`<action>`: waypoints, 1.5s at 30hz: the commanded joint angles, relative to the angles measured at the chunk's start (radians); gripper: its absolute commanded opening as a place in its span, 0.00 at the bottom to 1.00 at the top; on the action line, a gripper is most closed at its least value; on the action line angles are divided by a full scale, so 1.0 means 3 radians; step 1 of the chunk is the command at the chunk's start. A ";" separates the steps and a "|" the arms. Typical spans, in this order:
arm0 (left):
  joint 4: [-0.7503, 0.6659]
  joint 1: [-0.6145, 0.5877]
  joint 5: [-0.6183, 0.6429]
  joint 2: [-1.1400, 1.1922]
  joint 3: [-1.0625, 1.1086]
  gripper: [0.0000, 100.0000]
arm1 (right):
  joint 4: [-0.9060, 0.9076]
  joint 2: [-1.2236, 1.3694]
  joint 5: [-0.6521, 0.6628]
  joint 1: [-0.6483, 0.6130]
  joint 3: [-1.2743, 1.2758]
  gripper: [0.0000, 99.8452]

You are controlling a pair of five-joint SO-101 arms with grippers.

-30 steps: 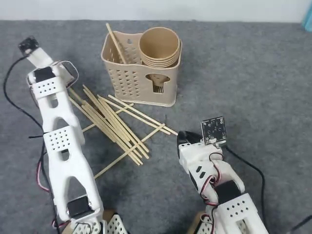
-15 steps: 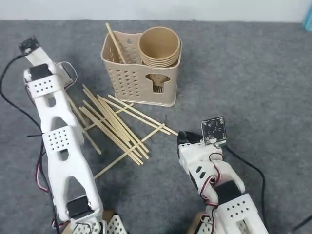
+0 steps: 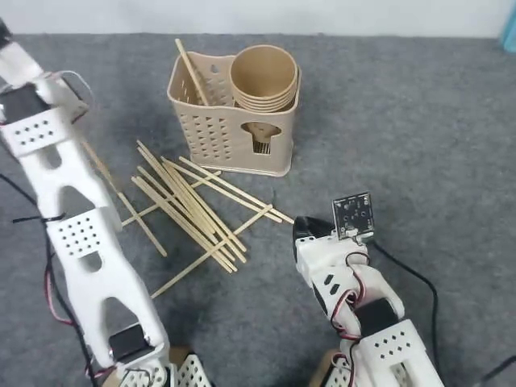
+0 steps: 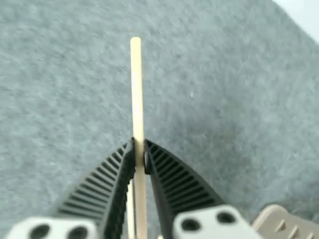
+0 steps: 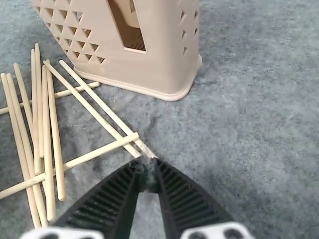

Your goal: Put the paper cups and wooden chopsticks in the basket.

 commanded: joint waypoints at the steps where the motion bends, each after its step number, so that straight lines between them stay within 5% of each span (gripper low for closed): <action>1: 0.0143 -0.0118 -0.0031 -0.0409 0.0033 0.01 | -0.0084 -0.0095 -0.0020 0.0038 -0.0026 0.01; 12: 0.0082 0.0077 -0.0358 -0.2163 0.2493 0.01 | -0.0090 -0.0084 -0.0020 0.0049 -0.0020 0.01; 21: -0.0665 0.0148 -0.0486 -0.3667 0.4181 0.01 | -0.0090 -0.0084 -0.0015 0.0054 -0.0020 0.01; 38: -0.3488 0.0767 -0.0501 -0.5606 0.6053 0.01 | -0.0090 -0.0084 -0.0015 0.0064 -0.0015 0.01; 45: -0.5493 0.1192 -0.0491 -0.5692 0.6830 0.01 | -0.0090 -0.0100 -0.0015 0.0202 -0.0020 0.01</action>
